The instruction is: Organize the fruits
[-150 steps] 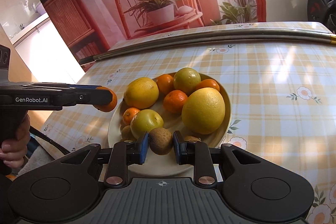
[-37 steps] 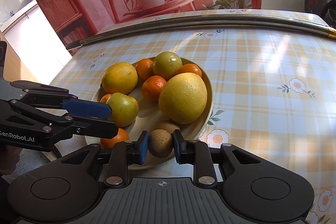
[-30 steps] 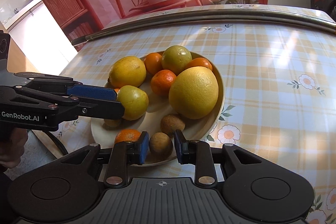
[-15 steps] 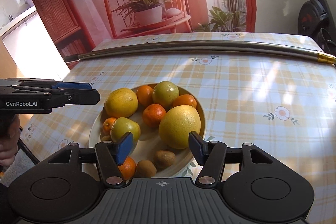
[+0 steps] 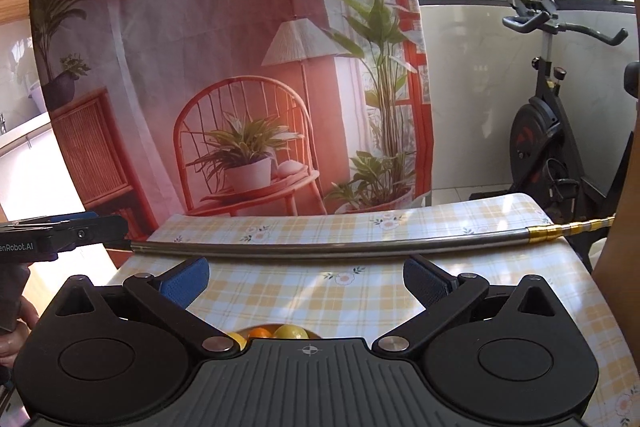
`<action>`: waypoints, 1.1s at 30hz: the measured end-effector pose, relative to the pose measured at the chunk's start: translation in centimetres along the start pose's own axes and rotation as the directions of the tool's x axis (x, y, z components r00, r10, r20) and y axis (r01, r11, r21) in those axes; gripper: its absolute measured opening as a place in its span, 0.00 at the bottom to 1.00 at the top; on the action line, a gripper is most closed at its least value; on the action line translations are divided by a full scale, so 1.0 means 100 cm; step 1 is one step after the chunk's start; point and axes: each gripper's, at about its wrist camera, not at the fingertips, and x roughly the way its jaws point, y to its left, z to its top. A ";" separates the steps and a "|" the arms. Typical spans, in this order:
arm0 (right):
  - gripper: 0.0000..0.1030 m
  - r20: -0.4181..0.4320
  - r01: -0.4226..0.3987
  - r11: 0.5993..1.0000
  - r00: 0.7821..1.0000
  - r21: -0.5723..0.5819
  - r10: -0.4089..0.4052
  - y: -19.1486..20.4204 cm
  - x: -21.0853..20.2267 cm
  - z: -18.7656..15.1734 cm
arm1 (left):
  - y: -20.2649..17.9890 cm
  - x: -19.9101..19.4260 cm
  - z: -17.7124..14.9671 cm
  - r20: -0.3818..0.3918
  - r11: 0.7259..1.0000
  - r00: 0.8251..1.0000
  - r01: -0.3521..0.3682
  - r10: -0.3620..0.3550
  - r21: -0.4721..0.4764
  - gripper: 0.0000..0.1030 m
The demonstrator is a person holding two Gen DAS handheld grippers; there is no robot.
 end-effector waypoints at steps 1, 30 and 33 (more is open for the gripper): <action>1.00 0.021 0.001 1.000 1.000 0.004 -0.001 -0.001 -0.008 0.007 | -0.003 -0.005 0.006 0.016 1.000 1.000 -0.004 0.004 0.004 1.00; 1.00 0.235 0.049 0.998 0.971 -0.040 -0.038 0.020 -0.094 0.064 | -0.052 -0.062 0.043 0.194 0.987 0.978 -0.103 0.078 0.124 1.00; 1.00 0.238 0.051 0.998 0.970 -0.040 -0.040 0.019 -0.097 0.062 | -0.052 -0.063 0.044 0.193 0.987 0.978 -0.103 0.078 0.123 1.00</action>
